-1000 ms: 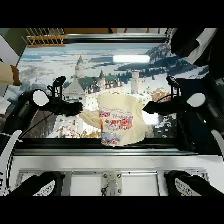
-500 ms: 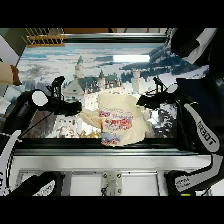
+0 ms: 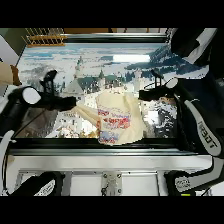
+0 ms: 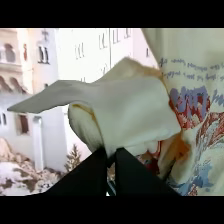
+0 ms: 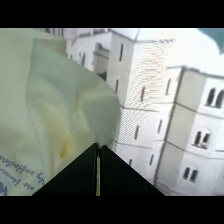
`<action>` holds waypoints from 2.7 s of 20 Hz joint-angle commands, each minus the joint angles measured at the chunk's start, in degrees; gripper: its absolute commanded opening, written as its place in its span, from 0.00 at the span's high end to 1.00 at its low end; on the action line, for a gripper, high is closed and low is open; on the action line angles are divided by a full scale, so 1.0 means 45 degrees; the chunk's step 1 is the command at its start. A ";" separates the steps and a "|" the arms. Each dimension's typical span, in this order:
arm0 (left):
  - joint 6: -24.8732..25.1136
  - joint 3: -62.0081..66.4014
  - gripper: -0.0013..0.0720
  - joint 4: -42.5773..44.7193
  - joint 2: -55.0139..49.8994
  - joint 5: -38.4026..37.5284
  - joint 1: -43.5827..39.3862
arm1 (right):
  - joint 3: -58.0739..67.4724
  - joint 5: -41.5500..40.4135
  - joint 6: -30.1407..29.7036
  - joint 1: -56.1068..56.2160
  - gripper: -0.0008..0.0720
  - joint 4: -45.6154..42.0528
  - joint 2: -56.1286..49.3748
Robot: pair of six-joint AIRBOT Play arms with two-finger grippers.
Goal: Fold the clothes and pants, and hang the long-sleeved shirts on hangers.
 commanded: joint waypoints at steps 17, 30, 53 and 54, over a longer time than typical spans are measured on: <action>-0.0010 0.8670 0.97 0.0607 0.4789 -0.1035 0.5353 | 0.1345 0.5289 0.2482 -0.2424 0.97 -0.4027 1.1638; -0.0010 1.0924 0.31 -0.0355 -0.7261 -0.2361 0.1447 | -0.3619 0.1452 0.4065 -0.2443 0.43 -0.3264 0.7310; 0.1166 -0.4240 0.04 -0.4333 -0.3866 0.3230 0.3084 | -0.3415 0.2759 0.3570 -0.2939 0.19 -0.2540 0.8597; 0.1166 -0.4109 0.04 -0.4483 -0.4061 0.3356 0.2793 | -0.3415 0.2759 0.3570 -0.2939 0.19 -0.2540 0.8597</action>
